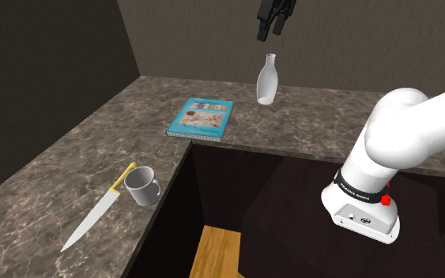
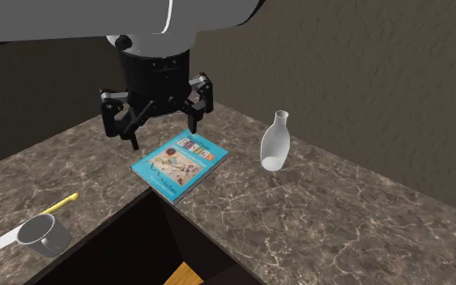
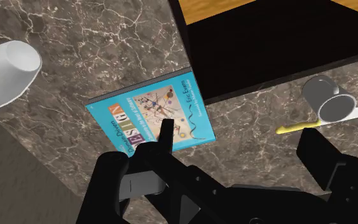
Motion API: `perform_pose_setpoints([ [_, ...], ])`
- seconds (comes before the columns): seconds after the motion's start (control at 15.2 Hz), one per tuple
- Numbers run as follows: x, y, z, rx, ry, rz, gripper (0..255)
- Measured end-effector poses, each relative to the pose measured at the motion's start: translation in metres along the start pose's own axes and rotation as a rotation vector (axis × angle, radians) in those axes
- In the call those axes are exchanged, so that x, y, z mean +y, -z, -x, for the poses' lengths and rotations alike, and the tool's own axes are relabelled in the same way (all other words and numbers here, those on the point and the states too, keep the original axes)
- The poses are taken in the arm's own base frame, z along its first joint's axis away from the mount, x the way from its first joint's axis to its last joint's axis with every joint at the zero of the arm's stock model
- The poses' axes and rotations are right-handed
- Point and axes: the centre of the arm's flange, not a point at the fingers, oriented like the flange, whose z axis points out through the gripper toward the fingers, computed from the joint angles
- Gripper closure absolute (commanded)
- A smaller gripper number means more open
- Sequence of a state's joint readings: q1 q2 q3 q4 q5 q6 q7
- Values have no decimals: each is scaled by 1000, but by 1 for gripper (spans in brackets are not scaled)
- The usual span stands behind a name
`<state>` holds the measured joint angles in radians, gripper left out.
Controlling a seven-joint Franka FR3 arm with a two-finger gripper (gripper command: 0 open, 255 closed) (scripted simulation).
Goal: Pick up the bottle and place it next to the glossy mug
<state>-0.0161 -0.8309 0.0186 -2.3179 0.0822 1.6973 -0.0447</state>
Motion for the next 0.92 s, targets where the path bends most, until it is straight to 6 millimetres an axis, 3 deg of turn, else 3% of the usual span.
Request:
perform_pose_setpoints([
  [0.13, 6, -2, -2, -2, 0, 1, 0],
  [0.33, 33, -16, -13, -12, 3, 4, 0],
  [0.92, 137, -61, -42, -49, 15, 16, 0],
])
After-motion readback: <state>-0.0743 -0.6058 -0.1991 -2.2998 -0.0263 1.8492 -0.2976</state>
